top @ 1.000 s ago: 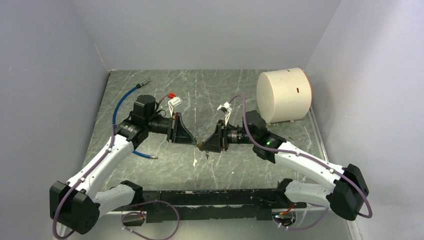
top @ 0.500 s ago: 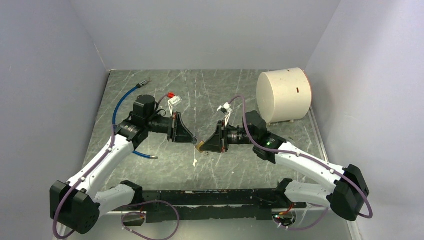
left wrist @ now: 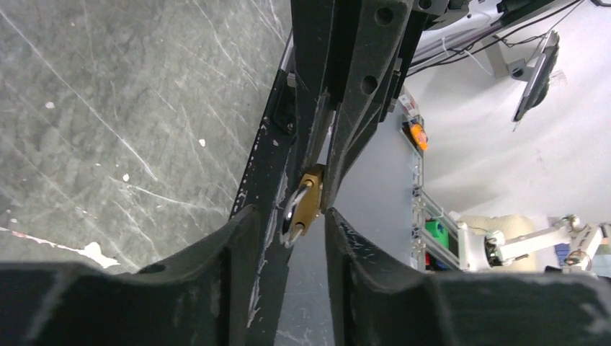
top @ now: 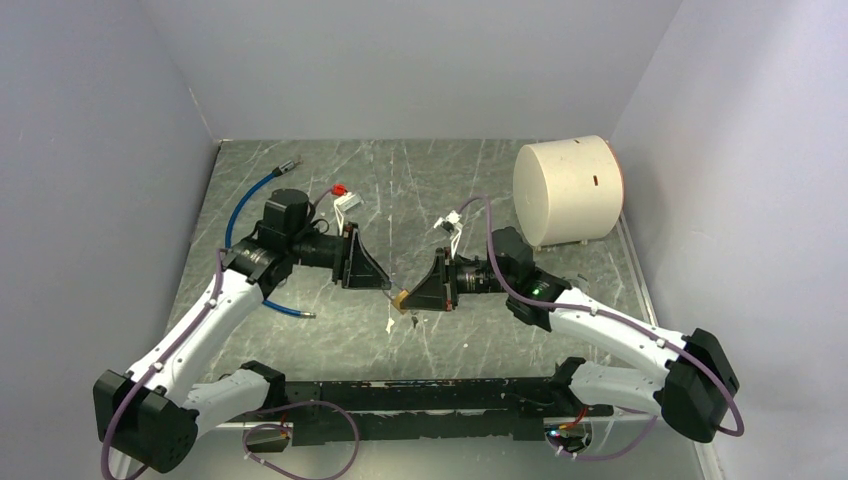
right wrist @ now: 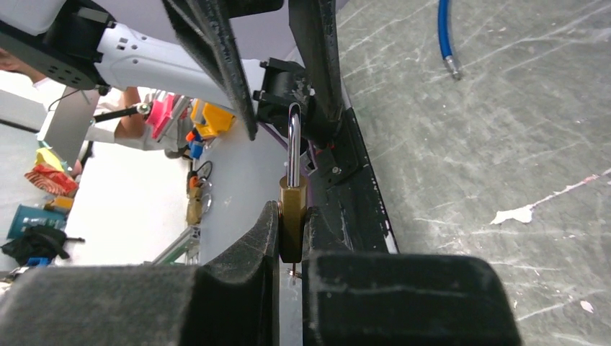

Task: Lock with the key
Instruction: Lock the lock.

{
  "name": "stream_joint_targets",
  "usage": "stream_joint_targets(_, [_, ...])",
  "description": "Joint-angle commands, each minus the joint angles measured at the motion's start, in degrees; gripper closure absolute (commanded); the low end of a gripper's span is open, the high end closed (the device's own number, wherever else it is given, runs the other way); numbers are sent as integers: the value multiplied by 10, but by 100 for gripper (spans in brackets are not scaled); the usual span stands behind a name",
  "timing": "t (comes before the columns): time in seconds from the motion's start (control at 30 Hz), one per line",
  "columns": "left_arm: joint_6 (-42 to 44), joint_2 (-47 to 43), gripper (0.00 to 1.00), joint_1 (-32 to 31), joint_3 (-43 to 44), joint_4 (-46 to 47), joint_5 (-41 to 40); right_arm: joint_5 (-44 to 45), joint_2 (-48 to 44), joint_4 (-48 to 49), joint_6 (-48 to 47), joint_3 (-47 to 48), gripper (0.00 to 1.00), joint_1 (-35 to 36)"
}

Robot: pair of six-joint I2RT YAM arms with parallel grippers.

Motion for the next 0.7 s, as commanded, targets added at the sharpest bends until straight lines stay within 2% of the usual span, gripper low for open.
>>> stream_joint_targets(0.0, [55, -1, 63, 1, 37, -39, 1, -33, -8, 78, 19, -5, 100, 0])
stream_joint_targets(0.2, [90, 9, 84, 1, 54, -75, 27, -41, 8, 96, 30, -8, 100, -1])
stream_joint_targets(0.37, [111, 9, 93, 1, 58, -92, 35, -45, 17, 115, 41, -10, 100, -1])
stream_joint_targets(0.67, [131, 9, 84, 1, 59, -113, 44, -46, 19, 160, 69, -22, 100, -1])
